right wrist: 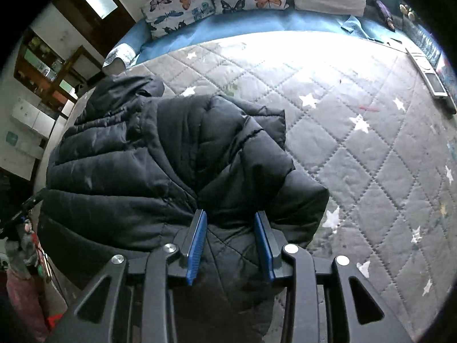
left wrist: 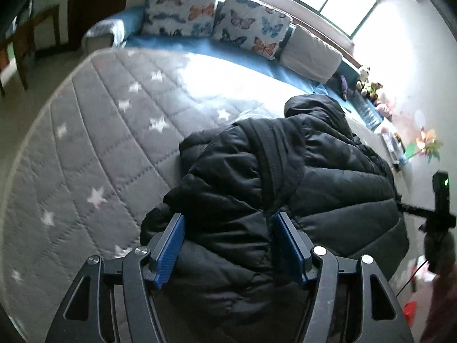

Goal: Fold large clothes

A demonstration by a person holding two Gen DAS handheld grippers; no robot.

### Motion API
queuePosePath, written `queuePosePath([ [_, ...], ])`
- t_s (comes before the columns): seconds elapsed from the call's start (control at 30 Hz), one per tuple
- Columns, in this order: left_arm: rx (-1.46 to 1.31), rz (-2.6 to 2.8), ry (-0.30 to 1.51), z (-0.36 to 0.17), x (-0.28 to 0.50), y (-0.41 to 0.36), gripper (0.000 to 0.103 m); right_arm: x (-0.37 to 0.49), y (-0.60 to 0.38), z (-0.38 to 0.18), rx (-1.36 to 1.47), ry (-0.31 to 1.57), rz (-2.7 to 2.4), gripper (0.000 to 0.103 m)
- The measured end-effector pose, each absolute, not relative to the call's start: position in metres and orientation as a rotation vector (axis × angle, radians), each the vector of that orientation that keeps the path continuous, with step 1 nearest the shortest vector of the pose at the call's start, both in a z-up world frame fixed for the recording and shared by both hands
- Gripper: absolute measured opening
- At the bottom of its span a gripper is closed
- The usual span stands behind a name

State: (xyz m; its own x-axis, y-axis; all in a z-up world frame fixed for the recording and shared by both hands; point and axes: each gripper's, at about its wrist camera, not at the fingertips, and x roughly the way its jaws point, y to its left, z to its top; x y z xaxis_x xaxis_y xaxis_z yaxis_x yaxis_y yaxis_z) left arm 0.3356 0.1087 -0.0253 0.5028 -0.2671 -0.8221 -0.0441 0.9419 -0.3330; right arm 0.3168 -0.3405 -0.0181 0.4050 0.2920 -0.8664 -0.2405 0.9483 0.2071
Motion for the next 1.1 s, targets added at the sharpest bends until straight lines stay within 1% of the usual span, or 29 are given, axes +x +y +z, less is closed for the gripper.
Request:
queuePosePath([
  [0.07,-0.338,-0.134,1.037,-0.030,0.339,0.110,0.075,0.319,-0.342,-0.020,0.062,1.108,0.342,0.038],
  [0.17,-0.343,-0.125,1.033,-0.025,0.337,0.113,0.075,0.311,-0.340,-0.011,0.031,1.059,0.351,0.038],
  [0.23,-0.368,-0.133,1.015,-0.018,0.331,0.118,0.074,0.298,-0.346,-0.001,0.041,0.999,0.372,0.042],
  [0.3,-0.410,-0.143,0.994,-0.007,0.321,0.127,0.074,0.285,-0.359,0.009,0.119,0.955,0.408,0.054],
  [0.33,-0.438,-0.141,0.980,-0.002,0.316,0.134,0.077,0.280,-0.365,0.012,0.148,0.944,0.423,0.058],
  [0.4,-0.469,-0.130,0.958,0.003,0.308,0.145,0.083,0.268,-0.384,0.016,0.239,0.916,0.469,0.081],
  [0.43,-0.475,-0.124,0.954,0.004,0.305,0.149,0.086,0.265,-0.391,0.016,0.275,0.915,0.488,0.083],
  [0.53,-0.523,-0.121,0.959,-0.004,0.298,0.160,0.087,0.255,-0.410,0.007,0.385,0.921,0.536,0.085],
  [0.6,-0.583,-0.138,0.984,-0.015,0.294,0.165,0.087,0.250,-0.419,-0.004,0.437,0.937,0.539,0.092],
  [0.83,-0.727,-0.183,0.997,-0.048,0.292,0.164,0.087,0.256,-0.435,-0.044,0.607,1.005,0.577,0.093],
  [0.97,-0.824,-0.224,0.976,-0.060,0.288,0.164,0.100,0.266,-0.435,-0.054,0.626,1.025,0.588,0.094],
  [1.1,-0.895,-0.234,0.999,-0.076,0.286,0.165,0.100,0.278,-0.430,-0.063,0.684,1.034,0.640,0.098],
])
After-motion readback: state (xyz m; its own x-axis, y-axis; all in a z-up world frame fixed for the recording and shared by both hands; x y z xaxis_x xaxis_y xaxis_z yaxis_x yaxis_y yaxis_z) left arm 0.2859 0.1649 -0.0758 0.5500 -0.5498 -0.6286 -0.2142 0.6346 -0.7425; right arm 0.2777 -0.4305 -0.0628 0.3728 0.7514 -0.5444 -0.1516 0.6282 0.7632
